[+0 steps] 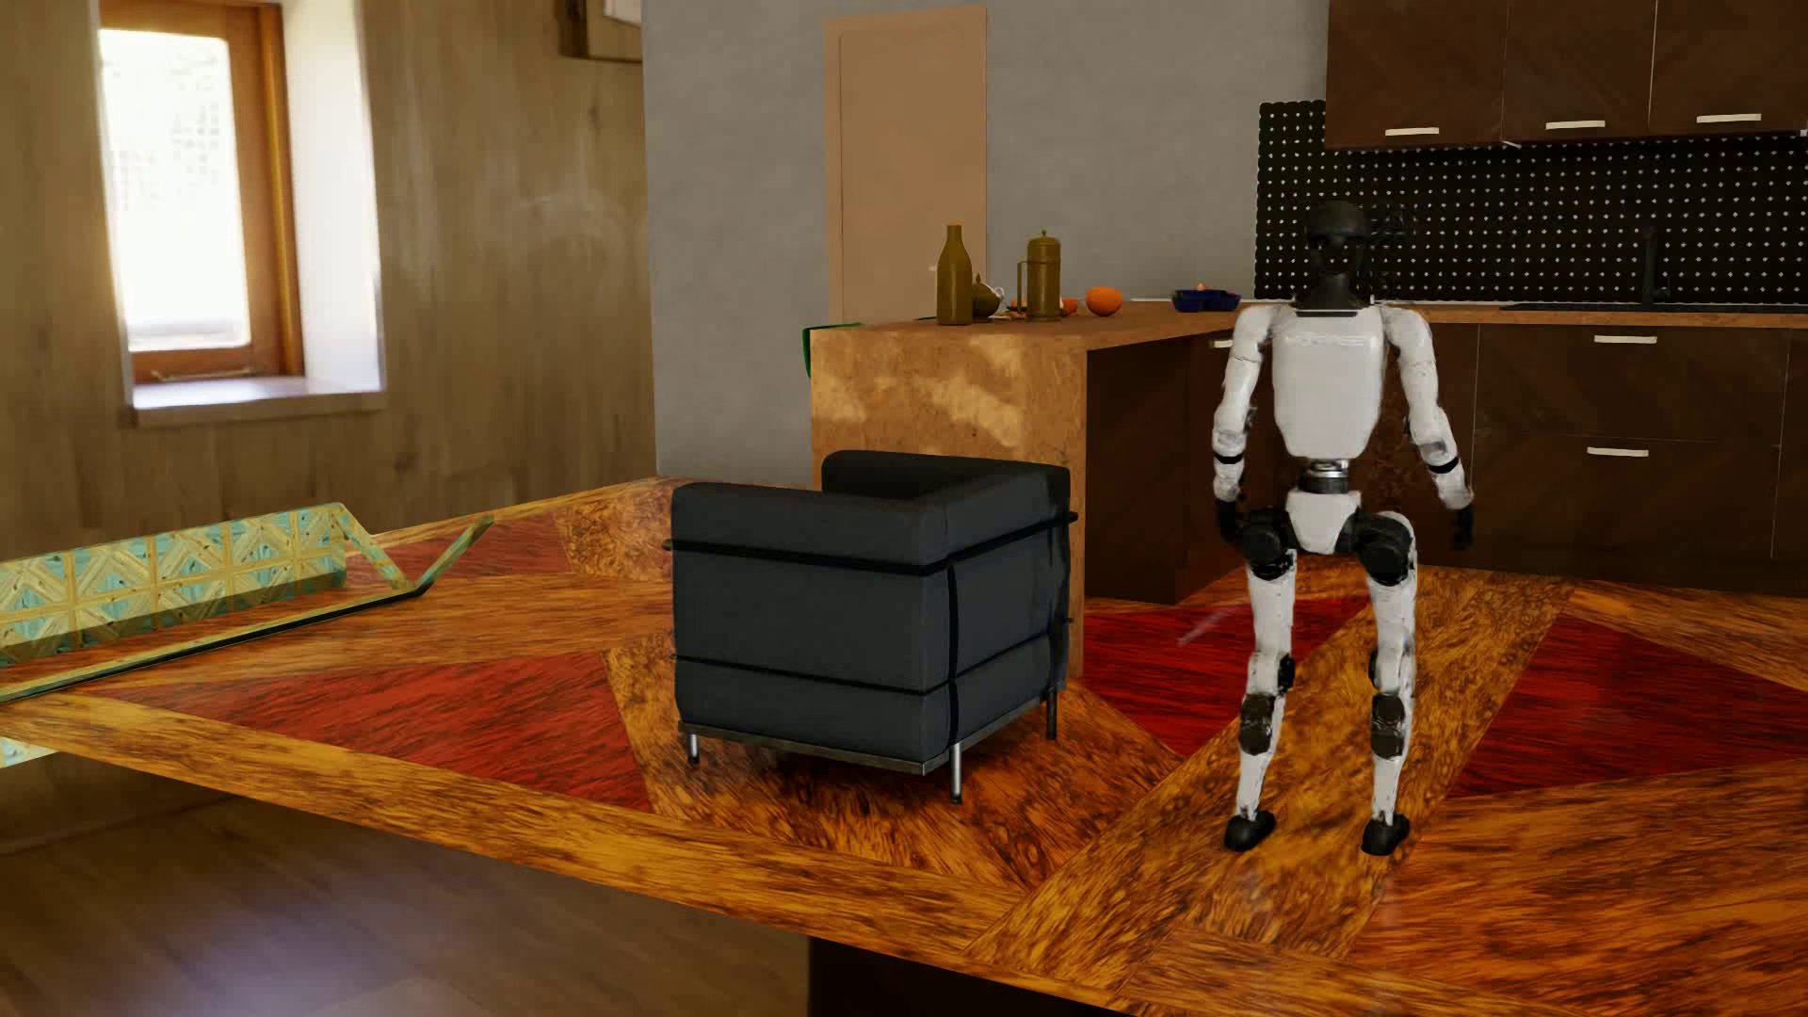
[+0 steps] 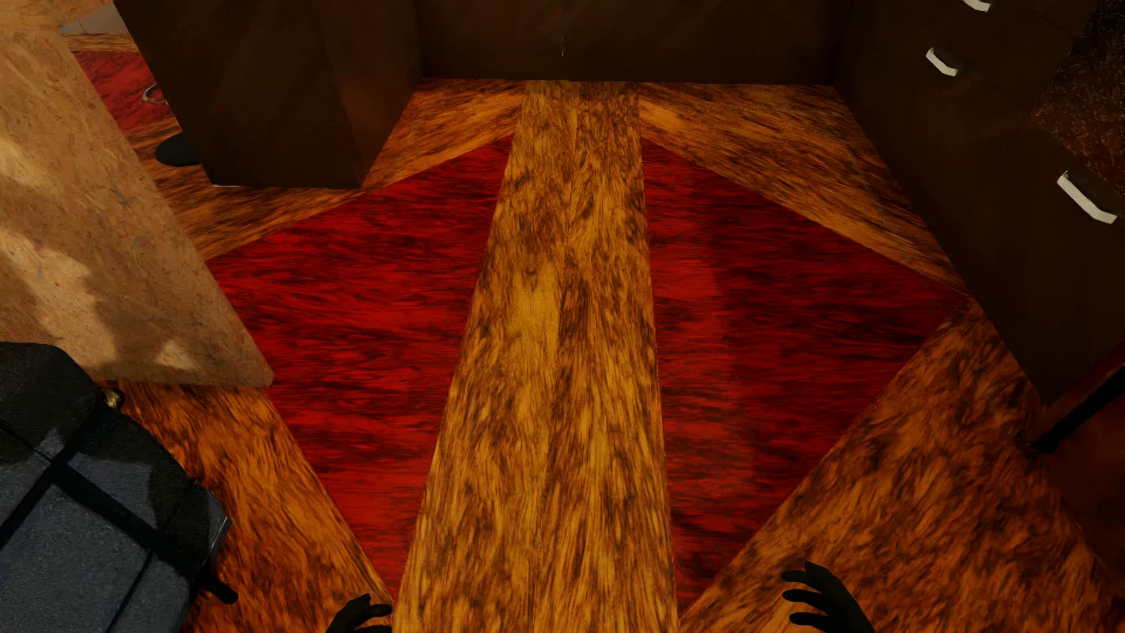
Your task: Face left
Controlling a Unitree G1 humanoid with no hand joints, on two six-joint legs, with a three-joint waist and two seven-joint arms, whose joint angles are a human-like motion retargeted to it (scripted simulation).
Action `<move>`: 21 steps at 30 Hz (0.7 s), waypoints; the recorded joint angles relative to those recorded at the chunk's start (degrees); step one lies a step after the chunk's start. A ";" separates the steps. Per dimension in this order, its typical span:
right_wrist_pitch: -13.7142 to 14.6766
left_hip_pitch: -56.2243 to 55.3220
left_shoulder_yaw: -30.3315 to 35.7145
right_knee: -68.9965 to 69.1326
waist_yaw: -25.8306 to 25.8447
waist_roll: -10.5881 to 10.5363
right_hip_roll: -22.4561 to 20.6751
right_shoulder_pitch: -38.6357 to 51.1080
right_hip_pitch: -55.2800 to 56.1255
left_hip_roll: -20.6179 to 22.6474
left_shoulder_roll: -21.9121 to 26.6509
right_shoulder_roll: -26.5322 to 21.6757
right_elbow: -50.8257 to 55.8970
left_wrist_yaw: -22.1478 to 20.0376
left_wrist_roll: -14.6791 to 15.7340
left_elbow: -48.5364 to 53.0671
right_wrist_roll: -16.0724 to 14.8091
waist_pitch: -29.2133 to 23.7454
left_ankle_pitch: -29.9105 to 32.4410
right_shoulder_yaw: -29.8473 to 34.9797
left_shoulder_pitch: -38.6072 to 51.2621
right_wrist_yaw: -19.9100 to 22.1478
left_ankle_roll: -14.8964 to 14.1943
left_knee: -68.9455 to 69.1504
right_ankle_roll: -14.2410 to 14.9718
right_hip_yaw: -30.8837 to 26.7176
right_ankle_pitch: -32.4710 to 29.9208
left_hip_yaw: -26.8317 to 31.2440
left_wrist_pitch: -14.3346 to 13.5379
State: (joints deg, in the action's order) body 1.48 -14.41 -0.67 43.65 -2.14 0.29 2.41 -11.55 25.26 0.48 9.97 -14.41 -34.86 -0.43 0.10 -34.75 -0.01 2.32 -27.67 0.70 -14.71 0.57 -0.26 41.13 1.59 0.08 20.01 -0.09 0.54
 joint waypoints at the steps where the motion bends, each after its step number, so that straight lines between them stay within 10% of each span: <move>1: -1.71 -2.56 1.03 1.67 -3.10 -0.96 0.35 -0.78 1.43 -0.81 -1.77 2.44 -0.96 0.46 -0.07 -2.35 0.03 0.77 -0.63 2.36 -0.60 1.17 -0.24 3.25 2.23 1.68 0.71 0.71 0.15; 6: -2.23 -7.56 3.75 1.44 -8.70 -0.42 1.81 1.50 2.81 -1.85 -0.53 2.71 1.18 2.83 2.21 -2.78 2.00 -0.67 -5.80 4.74 -2.78 1.78 0.90 8.00 -1.39 4.89 -2.73 1.63 7.71; 8: -1.50 -8.10 2.04 1.14 -8.31 -0.81 1.98 1.30 3.01 -3.47 -0.72 3.67 1.50 3.89 3.88 -5.11 3.61 -1.66 1.44 4.45 -0.35 1.01 -2.98 5.37 -1.64 5.74 -1.77 1.06 9.16; 12: -4.10 -9.26 3.80 0.16 -10.01 -0.79 1.32 0.88 2.80 -2.45 -1.66 3.06 0.48 1.17 0.80 -2.47 4.81 -3.33 2.54 4.05 0.47 -0.47 -0.37 4.36 -1.64 4.20 -3.35 2.43 7.27; 14: -5.79 -10.33 2.57 1.16 -8.92 -2.01 2.42 2.23 2.93 -4.50 1.09 3.27 2.36 2.29 0.10 -3.34 4.11 -3.80 3.57 5.13 0.52 -0.29 -5.51 4.97 -1.46 5.87 -2.44 1.13 5.79; 17: -4.46 -9.55 3.11 2.49 -10.30 -0.77 3.49 1.11 2.27 -1.72 -0.50 4.73 3.39 1.45 -1.14 -3.20 3.40 -4.45 6.52 5.80 0.43 0.55 -3.67 2.68 -0.80 4.48 -0.43 3.16 4.65; 21: -2.34 -7.62 4.02 -0.37 -13.27 -0.38 4.55 0.96 -0.40 -2.05 -1.23 3.00 2.08 2.00 3.34 -2.44 0.31 -4.01 8.43 2.79 1.78 -1.66 -4.02 -1.57 -0.76 6.29 -0.45 3.16 6.40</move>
State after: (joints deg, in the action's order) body -0.86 -22.03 3.34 43.28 -15.41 -0.09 6.96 -10.59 24.86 -1.57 8.73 -11.41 -32.78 1.57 3.44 -37.19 0.29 -1.69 -19.25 3.49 -12.93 -1.09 -4.28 39.56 0.83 6.37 19.56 3.07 6.93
